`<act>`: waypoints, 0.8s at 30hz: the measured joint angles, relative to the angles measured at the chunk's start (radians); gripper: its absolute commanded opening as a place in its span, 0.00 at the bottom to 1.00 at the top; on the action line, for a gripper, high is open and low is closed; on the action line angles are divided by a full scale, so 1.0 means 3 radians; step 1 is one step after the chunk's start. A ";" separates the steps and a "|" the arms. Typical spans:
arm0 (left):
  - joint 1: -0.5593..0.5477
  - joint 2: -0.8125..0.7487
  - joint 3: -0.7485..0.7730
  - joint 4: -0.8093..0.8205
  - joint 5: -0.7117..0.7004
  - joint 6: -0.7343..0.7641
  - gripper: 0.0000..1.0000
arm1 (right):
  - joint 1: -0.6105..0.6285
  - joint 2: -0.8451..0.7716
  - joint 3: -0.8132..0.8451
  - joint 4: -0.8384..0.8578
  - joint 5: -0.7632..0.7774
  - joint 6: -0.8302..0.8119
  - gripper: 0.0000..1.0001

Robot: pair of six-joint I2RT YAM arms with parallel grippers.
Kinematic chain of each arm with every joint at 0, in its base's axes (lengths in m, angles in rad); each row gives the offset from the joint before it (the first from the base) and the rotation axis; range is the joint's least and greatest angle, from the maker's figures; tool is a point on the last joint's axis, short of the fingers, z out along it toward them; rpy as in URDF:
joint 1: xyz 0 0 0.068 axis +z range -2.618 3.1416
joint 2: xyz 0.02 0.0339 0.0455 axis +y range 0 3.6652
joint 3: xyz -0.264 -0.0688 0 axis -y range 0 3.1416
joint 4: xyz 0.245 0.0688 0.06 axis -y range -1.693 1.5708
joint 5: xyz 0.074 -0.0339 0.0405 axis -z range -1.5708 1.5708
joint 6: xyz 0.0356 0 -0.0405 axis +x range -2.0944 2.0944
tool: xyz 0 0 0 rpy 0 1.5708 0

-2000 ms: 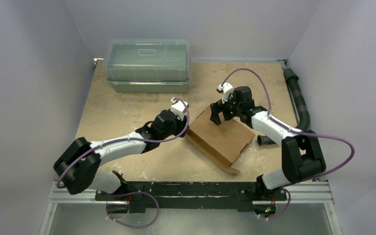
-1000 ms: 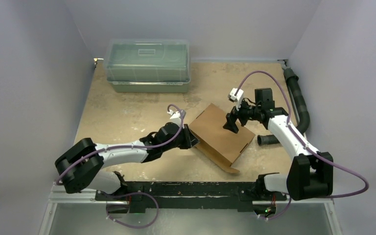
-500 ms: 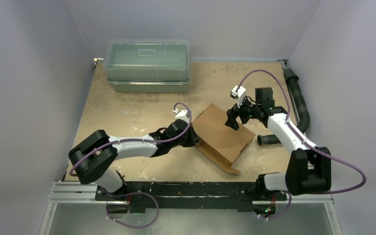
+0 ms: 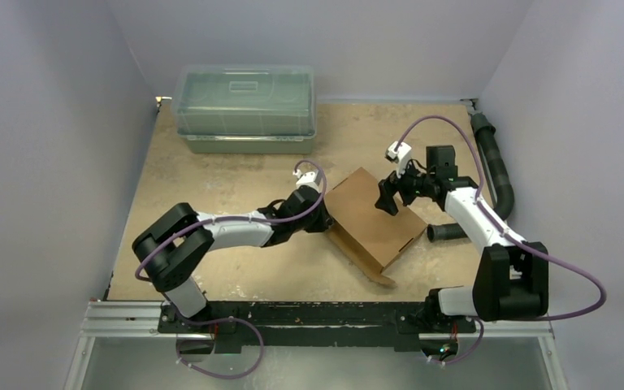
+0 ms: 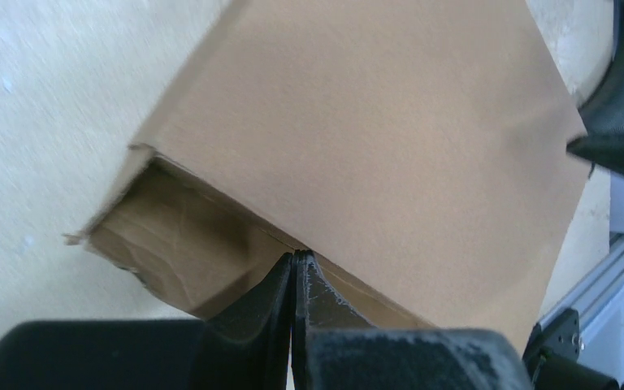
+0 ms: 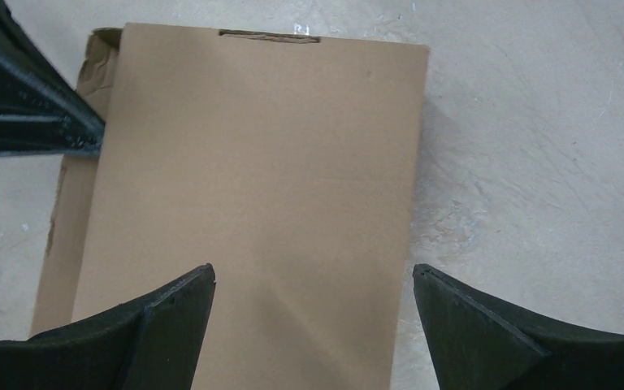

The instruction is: Fold the paper box

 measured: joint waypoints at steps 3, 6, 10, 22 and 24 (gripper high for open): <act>0.0154 0.0102 0.0145 -0.0028 0.0033 0.0075 0.00 | -0.0014 0.0038 0.0005 0.0006 -0.0001 0.0046 0.94; 0.0285 0.0196 0.0289 -0.0060 0.0093 0.0159 0.00 | -0.0025 0.0064 0.0005 0.0020 -0.0003 0.0106 0.94; 0.0431 0.0312 0.0449 -0.0104 0.0196 0.0291 0.01 | -0.0055 0.0069 0.0005 0.0058 -0.0022 0.0216 0.94; 0.0511 -0.0313 0.0429 -0.0256 0.0599 0.0815 0.33 | -0.0296 -0.0045 0.0006 0.0062 -0.0177 0.0165 0.98; 0.0512 -0.0726 0.0224 -0.0220 0.0595 0.0858 0.44 | -0.0369 -0.0113 0.0006 -0.0018 -0.0231 0.0032 0.98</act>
